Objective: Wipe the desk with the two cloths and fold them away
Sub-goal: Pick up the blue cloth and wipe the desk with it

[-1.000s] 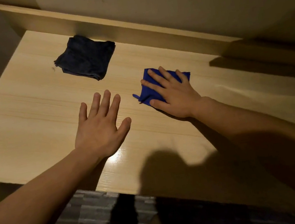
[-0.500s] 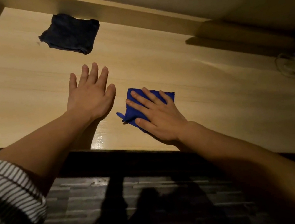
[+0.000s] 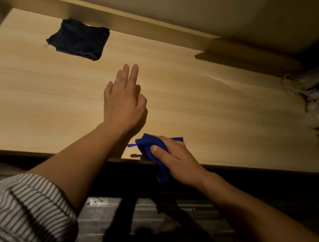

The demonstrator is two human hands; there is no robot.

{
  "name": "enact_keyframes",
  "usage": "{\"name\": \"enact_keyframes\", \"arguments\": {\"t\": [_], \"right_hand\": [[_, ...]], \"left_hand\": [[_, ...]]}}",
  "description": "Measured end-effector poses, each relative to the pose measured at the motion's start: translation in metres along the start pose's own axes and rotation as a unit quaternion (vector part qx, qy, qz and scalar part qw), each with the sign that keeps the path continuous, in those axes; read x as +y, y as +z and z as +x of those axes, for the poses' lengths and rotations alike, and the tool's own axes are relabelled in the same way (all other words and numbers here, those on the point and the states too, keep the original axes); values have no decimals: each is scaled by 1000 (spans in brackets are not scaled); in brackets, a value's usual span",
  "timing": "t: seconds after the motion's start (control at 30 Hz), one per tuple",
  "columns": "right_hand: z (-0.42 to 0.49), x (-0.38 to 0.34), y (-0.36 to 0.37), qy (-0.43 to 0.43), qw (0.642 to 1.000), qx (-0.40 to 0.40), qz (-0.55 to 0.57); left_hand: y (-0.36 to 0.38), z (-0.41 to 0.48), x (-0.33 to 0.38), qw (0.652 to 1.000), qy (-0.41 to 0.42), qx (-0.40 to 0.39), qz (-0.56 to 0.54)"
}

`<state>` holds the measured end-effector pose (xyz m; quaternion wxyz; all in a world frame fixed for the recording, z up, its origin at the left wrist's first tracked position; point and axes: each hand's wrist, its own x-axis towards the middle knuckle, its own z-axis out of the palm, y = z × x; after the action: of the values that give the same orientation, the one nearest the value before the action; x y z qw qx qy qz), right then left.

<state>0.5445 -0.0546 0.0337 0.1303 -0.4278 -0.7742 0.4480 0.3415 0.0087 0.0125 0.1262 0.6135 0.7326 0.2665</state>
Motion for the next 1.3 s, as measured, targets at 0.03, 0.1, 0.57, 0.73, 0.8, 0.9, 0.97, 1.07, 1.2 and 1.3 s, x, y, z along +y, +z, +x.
{"name": "enact_keyframes", "arguments": {"t": [0.03, 0.1, 0.57, 0.73, 0.8, 0.9, 0.97, 1.07, 1.2, 1.3], "right_hand": [[-1, -2, -8, 44, 996, -7, 72], [1, -5, -28, 115, 974, 6, 196], [179, 26, -175, 68, 972, 127, 187], [242, 76, -190, -78, 979, 65, -175], [254, 99, -190, -107, 950, 52, -288], [260, 118, -187, -109, 929, 24, -352], [263, 122, -186, -107, 922, 4, -372], [267, 121, -188, -90, 913, -27, -397], [250, 119, -185, -80, 907, -47, -410], [222, 118, -173, -83, 906, -48, -411]], "left_hand": [[6, 0, 3, 1000, -10, -2, -4], [17, -1, 3, 1000, -10, -17, 23], [34, 9, 0, 977, -10, -120, 177], [37, 9, 1, 973, -20, -120, 197], [37, 9, 1, 971, -19, -120, 206], [37, 9, 0, 970, -17, -120, 209], [37, 9, 0, 970, -18, -117, 212], [36, 9, 1, 969, -16, -120, 213], [35, 8, 3, 968, -17, -123, 217], [34, 9, 3, 967, -17, -130, 220]]}}
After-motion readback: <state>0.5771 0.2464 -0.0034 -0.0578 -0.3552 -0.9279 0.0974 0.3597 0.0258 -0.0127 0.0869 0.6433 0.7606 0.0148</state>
